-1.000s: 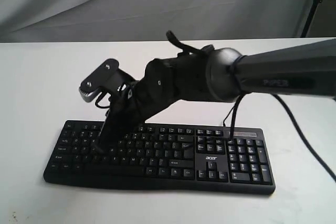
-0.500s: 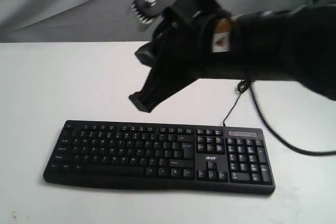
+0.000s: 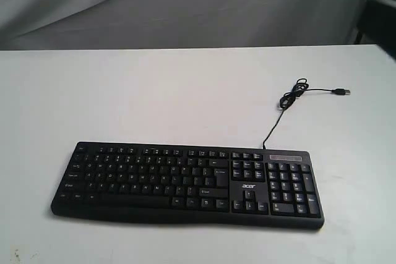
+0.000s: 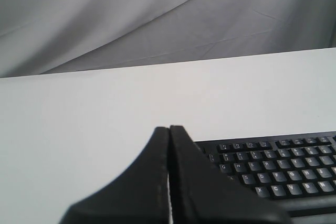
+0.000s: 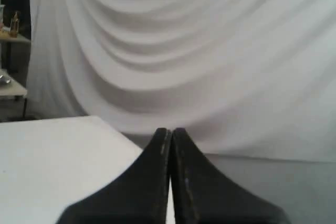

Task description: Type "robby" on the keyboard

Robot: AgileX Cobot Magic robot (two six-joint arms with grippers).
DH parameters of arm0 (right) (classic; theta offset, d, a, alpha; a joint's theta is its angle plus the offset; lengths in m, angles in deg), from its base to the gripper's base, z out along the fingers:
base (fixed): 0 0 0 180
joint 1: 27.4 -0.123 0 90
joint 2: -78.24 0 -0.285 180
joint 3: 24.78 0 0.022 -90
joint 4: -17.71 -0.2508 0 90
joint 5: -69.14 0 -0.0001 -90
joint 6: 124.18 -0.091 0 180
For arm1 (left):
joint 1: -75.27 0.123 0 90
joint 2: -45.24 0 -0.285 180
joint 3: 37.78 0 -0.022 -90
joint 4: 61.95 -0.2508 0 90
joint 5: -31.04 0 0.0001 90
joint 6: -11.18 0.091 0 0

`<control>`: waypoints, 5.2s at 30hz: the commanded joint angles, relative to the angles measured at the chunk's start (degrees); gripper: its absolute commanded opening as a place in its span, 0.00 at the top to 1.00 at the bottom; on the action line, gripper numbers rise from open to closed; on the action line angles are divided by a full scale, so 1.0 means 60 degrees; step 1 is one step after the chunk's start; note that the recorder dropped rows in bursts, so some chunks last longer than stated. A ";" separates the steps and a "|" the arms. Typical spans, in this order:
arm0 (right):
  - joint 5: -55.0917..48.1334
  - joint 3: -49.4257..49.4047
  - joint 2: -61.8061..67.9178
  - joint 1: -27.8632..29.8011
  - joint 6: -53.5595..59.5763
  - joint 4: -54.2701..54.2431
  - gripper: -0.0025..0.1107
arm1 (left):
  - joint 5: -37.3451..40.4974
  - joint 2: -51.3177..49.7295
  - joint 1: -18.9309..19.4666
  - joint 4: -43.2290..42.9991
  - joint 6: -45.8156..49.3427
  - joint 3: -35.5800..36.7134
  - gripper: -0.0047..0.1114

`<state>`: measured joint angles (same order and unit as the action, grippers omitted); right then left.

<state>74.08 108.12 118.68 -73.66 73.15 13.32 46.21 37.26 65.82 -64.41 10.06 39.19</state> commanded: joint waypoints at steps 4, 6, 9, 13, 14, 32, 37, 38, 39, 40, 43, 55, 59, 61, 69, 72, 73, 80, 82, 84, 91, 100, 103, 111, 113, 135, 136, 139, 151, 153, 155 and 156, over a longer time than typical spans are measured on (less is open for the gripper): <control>0.0980 -0.0450 -0.1085 0.0324 0.0429 -0.0710 0.98 | -0.0051 0.0033 -0.0061 -0.0045 -0.0026 0.0041 0.96; 0.0733 -0.0450 -0.1139 0.0324 0.0347 -0.1136 0.98 | -0.0051 0.0033 -0.0061 -0.0045 -0.0026 0.0041 0.96; 0.0622 -0.0450 -0.1159 0.0324 0.0321 -0.1626 0.98 | -0.0051 0.0033 -0.0061 -0.0045 -0.0026 0.0041 0.96; 0.0640 -0.0450 -0.1159 0.0324 0.0321 -0.1628 0.98 | -0.0051 0.0033 -0.0061 -0.0045 -0.0026 0.0041 0.96; 0.0640 -0.0450 -0.1159 0.0324 0.0321 -0.1628 0.98 | -0.0051 0.0033 -0.0061 -0.0045 -0.0026 0.0041 0.96; -0.0030 -0.0588 -0.1493 0.2471 0.0221 -0.2491 0.98 | -0.0051 0.0033 -0.0061 -0.0045 -0.0026 0.0041 0.96; -0.0209 -0.1276 -0.2106 0.4876 0.0221 -0.3169 0.98 | -0.0051 0.0033 -0.0061 -0.0045 -0.0026 0.0041 0.96; -0.0209 -0.1446 -0.2239 0.5296 0.0221 -0.3202 0.98 | -0.0051 0.0033 -0.0061 -0.0045 -0.0026 0.0041 0.96; -0.0227 -0.1664 -0.2406 0.5688 0.0221 -0.3324 0.98 | -0.0051 0.0033 -0.0061 -0.0045 -0.0026 0.0041 0.96; -0.0227 -0.1902 -0.2549 0.6059 0.0221 -0.3444 0.98 | -0.0051 0.0033 -0.0061 -0.0045 -0.0026 0.0041 0.96; -0.0227 -0.2572 -0.2869 0.6854 0.0243 -0.3654 0.98 | -0.0051 0.0033 -0.0061 -0.0045 -0.0026 0.0041 0.96; -0.0031 -0.4693 -0.4049 0.7179 0.0390 -0.3248 0.98 | -0.0051 0.0033 -0.0061 -0.0045 -0.0026 0.0041 0.96; -0.0017 -0.5020 -0.4457 0.7179 0.0366 -0.3124 0.98 | -0.0051 0.0033 -0.0061 -0.0045 -0.0026 0.0041 0.96; -0.0480 -0.5020 -0.4626 0.7179 0.0388 -0.3124 0.98 | -0.0051 0.0033 -0.0061 -0.0045 -0.0026 0.0041 0.96; -0.0498 -0.5020 -0.5283 0.7179 -0.1638 -0.3667 0.98 | -0.0051 0.0033 -0.0061 -0.0045 -0.0026 0.0041 0.96; -0.0472 -0.5020 -0.5442 0.7179 -0.1790 -0.4383 0.98 | -0.0051 0.0033 -0.0061 -0.0045 -0.0026 0.0041 0.96; -0.0472 -0.5020 -0.5442 0.7179 -0.1790 -0.4649 0.98 | -0.0051 0.0033 -0.0061 -0.0045 -0.0026 0.0041 0.96; -0.0421 -0.5020 -0.5442 0.7179 -0.1814 -0.4740 0.98 | -0.0051 0.0033 -0.0061 -0.0045 -0.0026 0.0041 0.96; -0.0397 -0.5020 -0.5442 0.7179 -0.1981 -0.4957 0.98 | -0.0051 0.0033 -0.0061 -0.0045 -0.0026 0.0041 0.96; -0.0328 -0.5020 -0.5442 0.7179 -0.2254 -0.4957 0.98 | -0.0051 0.0033 -0.0061 -0.0045 -0.0026 0.0041 0.96; -0.0262 -0.5020 -0.5442 0.7179 -0.2332 -0.5262 0.98 | -0.0051 0.0033 -0.0061 -0.0045 -0.0026 0.0041 0.96; -0.0825 -0.5020 -0.5442 0.7179 -0.2152 -0.3828 0.98 | -0.0051 0.0033 -0.0061 -0.0045 -0.0026 0.0041 0.96; -0.1590 -0.5020 -0.5442 0.7179 -0.2214 -0.2368 0.98 | -0.0051 0.0033 -0.0061 -0.0045 -0.0026 0.0041 0.96; -0.2881 -0.5020 -0.5442 0.7179 -0.2744 0.0469 0.98 | -0.0051 0.0033 -0.0061 -0.0045 -0.0026 0.0041 0.96; -0.3363 -0.5020 -0.5442 0.7179 -0.3211 0.0884 0.98 | -0.0051 0.0033 -0.0061 -0.0045 -0.0026 0.0041 0.96; -0.4097 -0.5020 -0.5442 0.7179 -0.2717 0.1023 0.98 | -0.0051 0.0033 -0.0061 -0.0045 -0.0026 0.0041 0.96; -0.4097 -0.5020 -0.5442 0.7179 -0.2717 0.1023 0.98 | -0.0051 0.0033 -0.0061 -0.0045 -0.0026 0.0041 0.96; -0.4097 -0.5020 -0.5442 0.7179 -0.2717 0.1023 0.98 | -0.0051 0.0033 -0.0061 -0.0045 -0.0026 0.0041 0.96; -0.4097 -0.5020 -0.5442 0.7179 -0.2717 0.1023 0.98 | -0.0051 0.0033 -0.0061 -0.0045 -0.0026 0.0041 0.96; -0.4097 -0.5020 -0.5442 0.7179 -0.2717 0.1023 0.98 | -0.0051 0.0033 -0.0061 -0.0045 -0.0026 0.0041 0.96; -0.4097 -0.5020 -0.5442 0.7179 -0.2717 0.1023 0.98 | -0.0051 0.0033 -0.0061 -0.0045 -0.0026 0.0041 0.96; -0.4097 -0.5020 -0.5442 0.7179 -0.2717 0.1023 0.98 | -0.0051 0.0033 -0.0061 -0.0045 -0.0026 0.0041 0.96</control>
<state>49.48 78.18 86.37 -30.84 56.53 19.55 46.21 37.26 65.82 -64.41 10.06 39.19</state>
